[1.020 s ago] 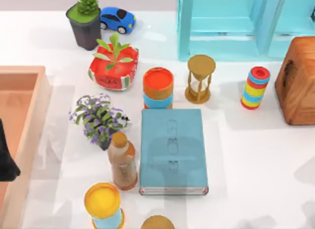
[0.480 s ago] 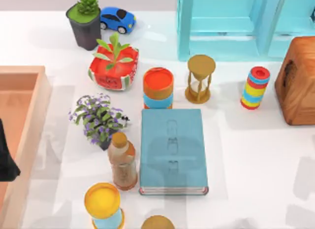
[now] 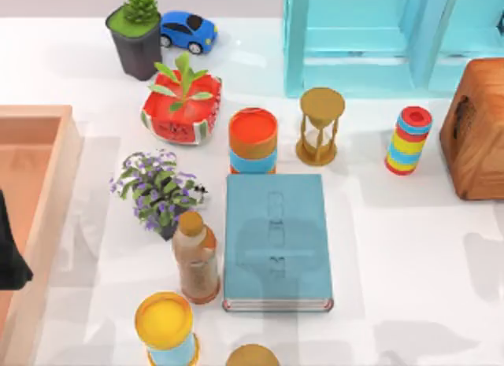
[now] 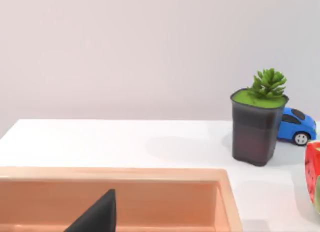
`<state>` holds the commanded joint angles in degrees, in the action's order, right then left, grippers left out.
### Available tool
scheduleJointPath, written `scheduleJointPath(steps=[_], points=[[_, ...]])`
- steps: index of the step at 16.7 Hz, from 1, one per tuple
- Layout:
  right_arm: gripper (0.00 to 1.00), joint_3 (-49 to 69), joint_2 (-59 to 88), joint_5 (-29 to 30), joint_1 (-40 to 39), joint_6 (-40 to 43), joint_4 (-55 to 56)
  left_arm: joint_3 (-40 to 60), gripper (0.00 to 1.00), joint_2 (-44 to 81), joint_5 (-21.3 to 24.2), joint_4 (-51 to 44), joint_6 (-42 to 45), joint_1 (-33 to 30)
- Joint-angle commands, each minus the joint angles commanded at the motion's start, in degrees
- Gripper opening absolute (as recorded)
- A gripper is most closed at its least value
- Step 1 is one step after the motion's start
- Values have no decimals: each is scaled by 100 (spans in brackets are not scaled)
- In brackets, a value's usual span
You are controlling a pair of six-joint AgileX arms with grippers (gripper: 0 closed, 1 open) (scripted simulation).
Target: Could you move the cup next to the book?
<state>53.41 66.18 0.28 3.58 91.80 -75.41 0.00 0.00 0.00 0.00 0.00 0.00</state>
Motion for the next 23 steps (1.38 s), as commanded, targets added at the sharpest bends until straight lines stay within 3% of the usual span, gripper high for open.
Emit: scheduleJointPath(steps=[9, 18, 23], points=[[100, -1, 96, -30, -4, 156, -89, 0, 100, 0, 0, 0, 0, 0], [100, -1746, 566, -33, -30, 115, 2158, 0, 100, 0, 0, 0, 0, 0], [100, -1903, 610, -33, -30, 118, 2329, 0, 100, 0, 0, 0, 0, 0]])
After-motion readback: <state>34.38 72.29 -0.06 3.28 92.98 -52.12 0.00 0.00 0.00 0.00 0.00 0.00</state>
